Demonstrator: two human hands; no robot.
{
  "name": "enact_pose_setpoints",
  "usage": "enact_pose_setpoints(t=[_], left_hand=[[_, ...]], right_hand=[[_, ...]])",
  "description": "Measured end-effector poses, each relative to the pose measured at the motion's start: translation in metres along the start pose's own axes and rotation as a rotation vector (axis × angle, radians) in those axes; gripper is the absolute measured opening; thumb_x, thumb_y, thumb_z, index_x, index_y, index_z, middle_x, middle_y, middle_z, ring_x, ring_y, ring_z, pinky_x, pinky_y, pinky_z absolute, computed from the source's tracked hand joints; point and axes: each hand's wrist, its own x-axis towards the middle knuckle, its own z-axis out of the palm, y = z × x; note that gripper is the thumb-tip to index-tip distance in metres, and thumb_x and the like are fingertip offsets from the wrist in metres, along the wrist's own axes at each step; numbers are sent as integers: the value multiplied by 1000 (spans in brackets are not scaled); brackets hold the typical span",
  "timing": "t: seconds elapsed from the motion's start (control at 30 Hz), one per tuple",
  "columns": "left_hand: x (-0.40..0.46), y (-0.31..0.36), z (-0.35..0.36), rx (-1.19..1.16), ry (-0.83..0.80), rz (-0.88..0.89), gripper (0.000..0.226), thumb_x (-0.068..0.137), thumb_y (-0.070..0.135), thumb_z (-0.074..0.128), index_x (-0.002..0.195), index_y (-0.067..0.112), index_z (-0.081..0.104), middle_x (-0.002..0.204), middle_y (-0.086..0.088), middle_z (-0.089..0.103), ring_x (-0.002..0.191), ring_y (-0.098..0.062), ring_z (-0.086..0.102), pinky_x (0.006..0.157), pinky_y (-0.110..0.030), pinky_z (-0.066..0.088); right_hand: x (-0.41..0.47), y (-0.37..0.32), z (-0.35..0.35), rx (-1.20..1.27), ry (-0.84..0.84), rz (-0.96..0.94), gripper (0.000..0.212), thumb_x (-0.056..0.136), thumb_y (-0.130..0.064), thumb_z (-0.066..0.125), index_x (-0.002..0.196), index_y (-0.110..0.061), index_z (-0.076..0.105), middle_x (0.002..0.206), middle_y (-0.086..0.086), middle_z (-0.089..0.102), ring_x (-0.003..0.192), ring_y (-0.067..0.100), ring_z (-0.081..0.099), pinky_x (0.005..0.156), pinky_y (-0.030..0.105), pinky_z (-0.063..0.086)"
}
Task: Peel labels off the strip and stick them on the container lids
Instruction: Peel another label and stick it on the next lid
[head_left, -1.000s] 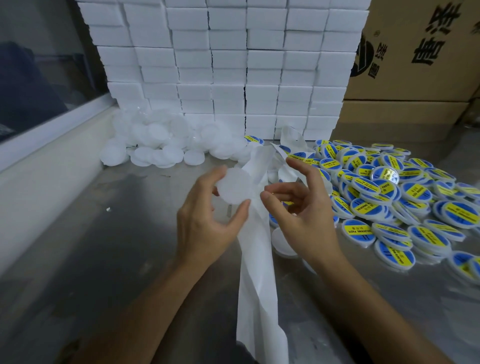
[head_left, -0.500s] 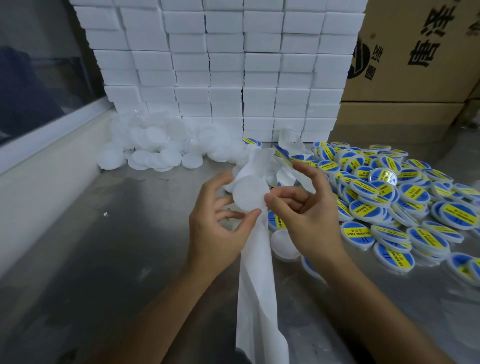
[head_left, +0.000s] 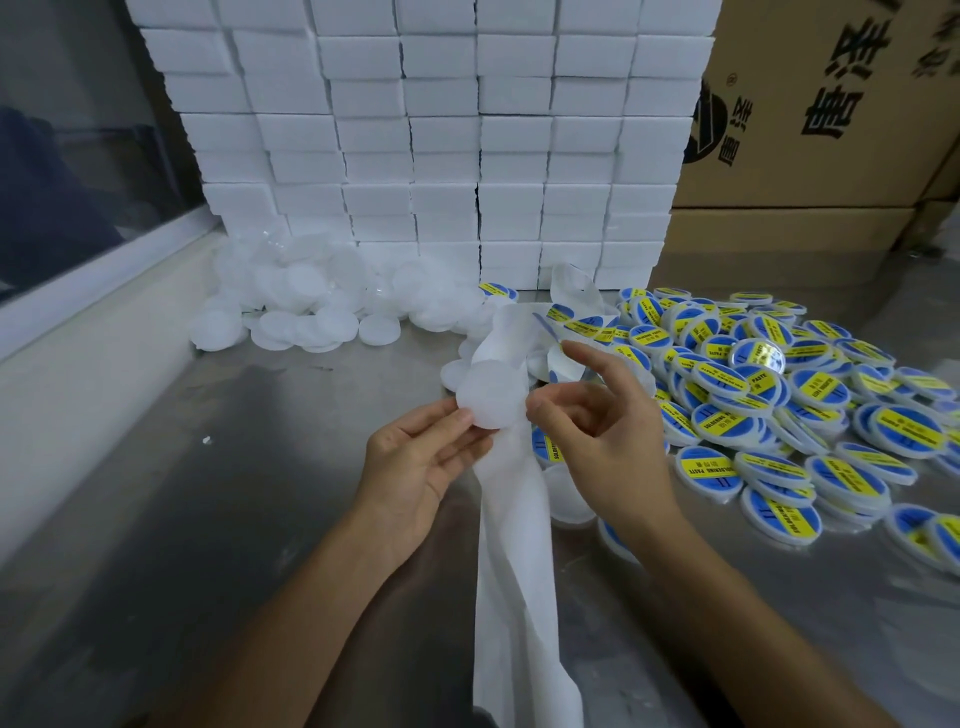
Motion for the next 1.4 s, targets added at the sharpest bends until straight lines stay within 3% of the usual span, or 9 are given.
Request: enact_pose_setpoints(t=[0.1,0.2,0.33,0.5,0.77,1.4], left_hand=[[1,2,0,-40,54,-28,11,67,6,70,75,6,78,89,-20,74,81,-27,74,66,-29,59],[1,3,0,-38,79,-38,10,66,5,70,72,6,77,83,-18,74,75,-24,73,64,-28,58],[1,2,0,-10,89,-40,16,63,6,72,79,4,77,86,-18,74,75,-23,72,66,-28,59],[0,2,0,40,47,-41,28,67,9,72,93,0,74,97,-21,73,85,-25,72,73,-29,60],[-2,3,1,89,14,-42,22,67,13,73,87,6,78,96,-19,74,85,-24,73,67,-25,58],[-3,3,2,119,-10,-19,18,66,13,74,83,10,80,92,-16,75,83,-22,74,66,-24,57]], right_hand=[[5,-2,-5,-154,115,-96,19,86,-13,72,105,-19,70,103,1,64,80,9,69,70,23,55],[9,-7,-14,-83,134,-70,7,88,-10,70,93,-13,73,87,1,73,77,10,70,70,21,55],[8,-12,-15,106,31,92,7,87,-9,69,92,-9,74,77,4,75,70,12,71,66,18,55],[4,-10,-7,20,-38,82,10,83,-9,73,87,-18,75,76,0,76,69,16,71,63,17,54],[2,-7,-3,-66,-82,23,15,82,-10,73,85,-25,73,75,-15,74,71,6,72,65,12,53],[3,2,-4,-115,-89,-8,15,82,-13,75,86,-28,74,79,-15,75,77,8,72,69,18,57]])
